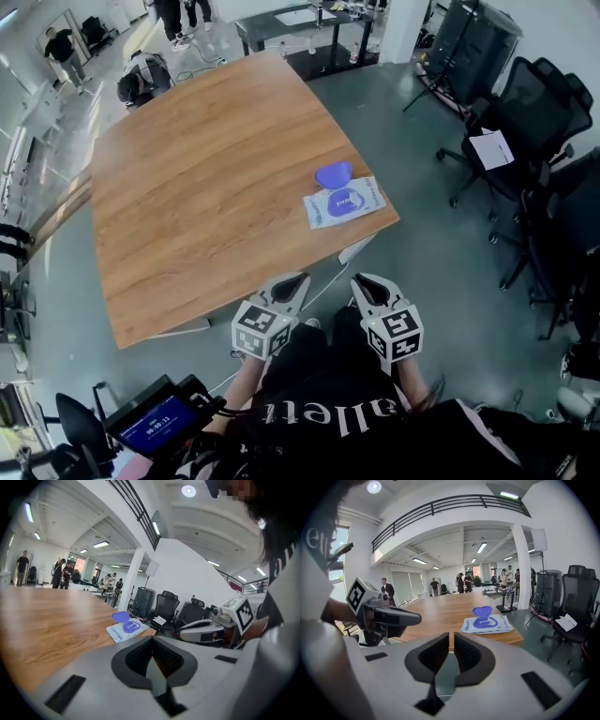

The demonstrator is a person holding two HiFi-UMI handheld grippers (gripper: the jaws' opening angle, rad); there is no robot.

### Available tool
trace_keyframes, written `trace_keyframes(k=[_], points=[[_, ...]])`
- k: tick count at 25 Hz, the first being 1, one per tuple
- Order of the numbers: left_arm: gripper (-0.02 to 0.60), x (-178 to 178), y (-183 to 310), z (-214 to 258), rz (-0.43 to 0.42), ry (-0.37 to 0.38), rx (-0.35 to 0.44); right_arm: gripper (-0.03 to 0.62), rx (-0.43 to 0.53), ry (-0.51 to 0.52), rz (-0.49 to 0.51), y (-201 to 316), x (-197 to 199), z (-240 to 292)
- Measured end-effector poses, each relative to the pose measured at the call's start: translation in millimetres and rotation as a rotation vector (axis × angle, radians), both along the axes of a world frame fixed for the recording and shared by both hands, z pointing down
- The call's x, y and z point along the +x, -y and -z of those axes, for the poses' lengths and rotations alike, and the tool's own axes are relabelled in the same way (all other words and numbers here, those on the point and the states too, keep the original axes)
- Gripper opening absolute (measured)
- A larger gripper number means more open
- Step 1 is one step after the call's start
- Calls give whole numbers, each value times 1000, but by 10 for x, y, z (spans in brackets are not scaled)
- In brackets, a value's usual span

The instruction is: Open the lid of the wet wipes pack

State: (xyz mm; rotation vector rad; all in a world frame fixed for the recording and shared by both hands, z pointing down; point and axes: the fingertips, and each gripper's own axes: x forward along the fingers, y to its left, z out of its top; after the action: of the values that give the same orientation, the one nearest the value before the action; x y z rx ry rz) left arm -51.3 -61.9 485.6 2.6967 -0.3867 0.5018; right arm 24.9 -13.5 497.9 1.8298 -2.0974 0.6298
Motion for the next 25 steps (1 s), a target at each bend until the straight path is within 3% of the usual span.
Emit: trace_keyframes(k=[11, 25], points=[[3, 232, -697, -38, -71, -36, -30, 37, 1, -26, -58, -765, 111, 38], [3, 152, -2081, 153, 44, -76, -53, 37, 22, 1, 82, -1952, -114, 90]])
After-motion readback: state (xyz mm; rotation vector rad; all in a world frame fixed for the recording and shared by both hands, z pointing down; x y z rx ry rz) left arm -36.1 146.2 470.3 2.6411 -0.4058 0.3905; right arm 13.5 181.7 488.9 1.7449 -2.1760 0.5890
